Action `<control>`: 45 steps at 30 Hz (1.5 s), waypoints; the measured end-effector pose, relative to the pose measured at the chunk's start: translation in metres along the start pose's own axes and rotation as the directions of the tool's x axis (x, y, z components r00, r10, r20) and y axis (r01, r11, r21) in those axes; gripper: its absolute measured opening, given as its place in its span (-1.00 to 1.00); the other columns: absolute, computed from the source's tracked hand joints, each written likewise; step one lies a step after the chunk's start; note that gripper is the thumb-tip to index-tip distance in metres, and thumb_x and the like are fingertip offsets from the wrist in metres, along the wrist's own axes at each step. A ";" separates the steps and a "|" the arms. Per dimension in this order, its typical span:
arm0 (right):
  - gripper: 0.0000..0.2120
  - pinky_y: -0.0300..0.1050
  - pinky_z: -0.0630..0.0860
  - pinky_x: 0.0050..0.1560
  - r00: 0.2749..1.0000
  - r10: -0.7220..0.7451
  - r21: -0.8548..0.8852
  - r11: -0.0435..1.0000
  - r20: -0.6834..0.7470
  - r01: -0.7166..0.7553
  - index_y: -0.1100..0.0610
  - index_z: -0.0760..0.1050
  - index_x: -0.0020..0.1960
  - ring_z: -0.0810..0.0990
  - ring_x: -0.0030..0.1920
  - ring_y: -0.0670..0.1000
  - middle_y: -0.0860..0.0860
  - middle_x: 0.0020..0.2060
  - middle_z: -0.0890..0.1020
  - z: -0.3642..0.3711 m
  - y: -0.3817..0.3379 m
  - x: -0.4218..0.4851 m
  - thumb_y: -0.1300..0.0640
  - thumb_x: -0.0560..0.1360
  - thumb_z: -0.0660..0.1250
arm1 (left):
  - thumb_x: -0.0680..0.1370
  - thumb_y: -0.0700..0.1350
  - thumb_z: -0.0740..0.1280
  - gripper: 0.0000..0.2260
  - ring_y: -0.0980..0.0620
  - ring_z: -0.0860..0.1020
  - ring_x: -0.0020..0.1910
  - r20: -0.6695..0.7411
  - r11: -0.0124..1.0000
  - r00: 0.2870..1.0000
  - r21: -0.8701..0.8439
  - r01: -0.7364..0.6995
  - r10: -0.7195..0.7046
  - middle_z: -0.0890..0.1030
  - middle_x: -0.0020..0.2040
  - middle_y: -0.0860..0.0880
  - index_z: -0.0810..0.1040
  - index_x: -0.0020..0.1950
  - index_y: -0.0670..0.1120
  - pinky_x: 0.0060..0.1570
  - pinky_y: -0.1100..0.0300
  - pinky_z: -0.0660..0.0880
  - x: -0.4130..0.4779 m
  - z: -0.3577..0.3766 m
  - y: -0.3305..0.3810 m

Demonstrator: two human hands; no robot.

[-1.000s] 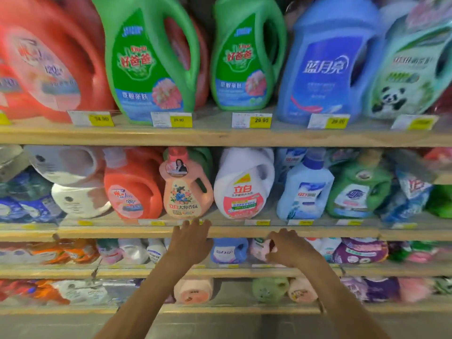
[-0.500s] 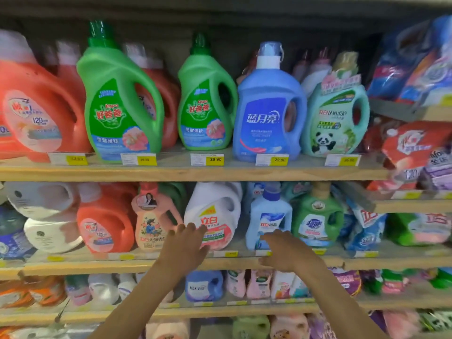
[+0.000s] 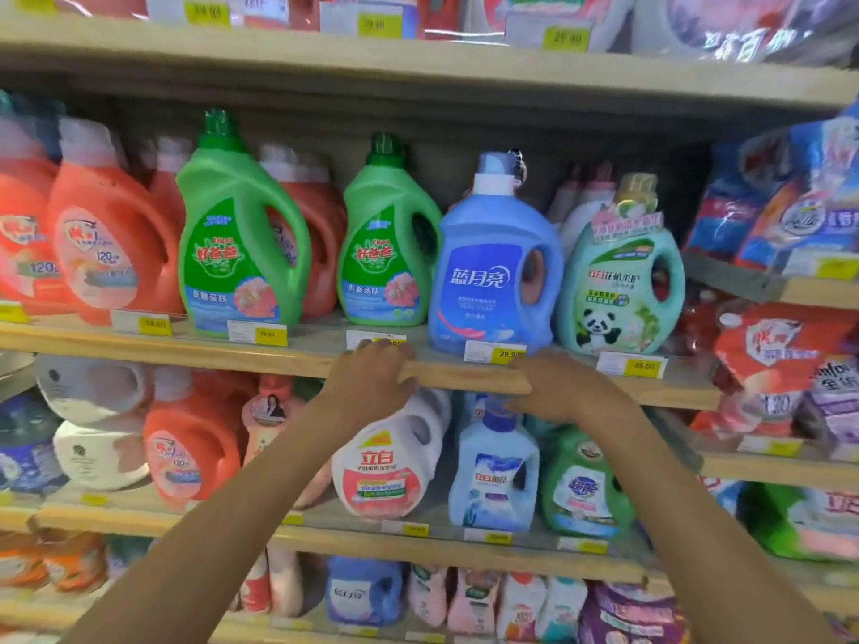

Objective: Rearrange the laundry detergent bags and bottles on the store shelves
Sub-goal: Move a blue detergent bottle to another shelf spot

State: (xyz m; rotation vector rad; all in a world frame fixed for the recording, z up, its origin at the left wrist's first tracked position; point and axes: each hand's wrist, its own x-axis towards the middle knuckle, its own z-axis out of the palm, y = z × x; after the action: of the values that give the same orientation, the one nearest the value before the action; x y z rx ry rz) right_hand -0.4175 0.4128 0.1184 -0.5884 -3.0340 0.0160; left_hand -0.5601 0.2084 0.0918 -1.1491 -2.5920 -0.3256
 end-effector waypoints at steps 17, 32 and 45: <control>-0.21 0.14 0.42 0.29 0.867 0.030 0.152 0.987 -0.497 0.053 -0.02 0.04 0.59 0.39 0.37 0.27 0.18 0.43 0.27 -0.108 0.054 0.094 -0.05 0.51 0.39 | 0.45 0.17 0.49 -0.04 0.00 0.51 0.33 -0.076 0.690 0.996 -0.719 -0.085 0.043 0.55 0.35 -0.16 -0.11 0.62 0.13 0.30 0.05 0.46 0.155 -0.008 -0.003; 0.02 -0.13 0.33 0.30 0.807 -0.026 0.502 0.770 -0.590 0.392 -0.46 -0.07 0.44 0.33 0.37 -0.02 -0.12 0.31 0.25 -0.060 0.073 0.151 -0.23 0.24 0.56 | 0.32 0.03 0.65 0.19 0.35 0.39 0.40 -0.063 0.625 0.963 -0.749 -0.220 0.263 0.32 0.47 0.32 -0.25 0.55 0.33 0.34 0.36 0.38 0.196 0.044 -0.028; 0.03 0.26 0.54 0.18 0.796 -0.053 0.620 0.597 -0.603 0.509 -0.44 0.08 0.45 0.55 0.12 0.09 -0.07 0.13 0.57 -0.051 0.088 0.171 -0.25 0.17 0.63 | 0.31 -0.08 0.66 0.23 0.39 0.33 0.43 -0.115 0.567 0.960 -0.787 -0.245 0.255 0.28 0.38 0.55 -0.25 0.61 0.17 0.40 0.29 0.37 0.201 0.052 -0.023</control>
State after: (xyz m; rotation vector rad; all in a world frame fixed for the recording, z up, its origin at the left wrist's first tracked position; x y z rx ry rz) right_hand -0.5408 0.5580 0.1760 0.0245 -2.1994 0.9183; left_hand -0.7147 0.3471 0.1114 -1.7520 -2.2237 -1.5336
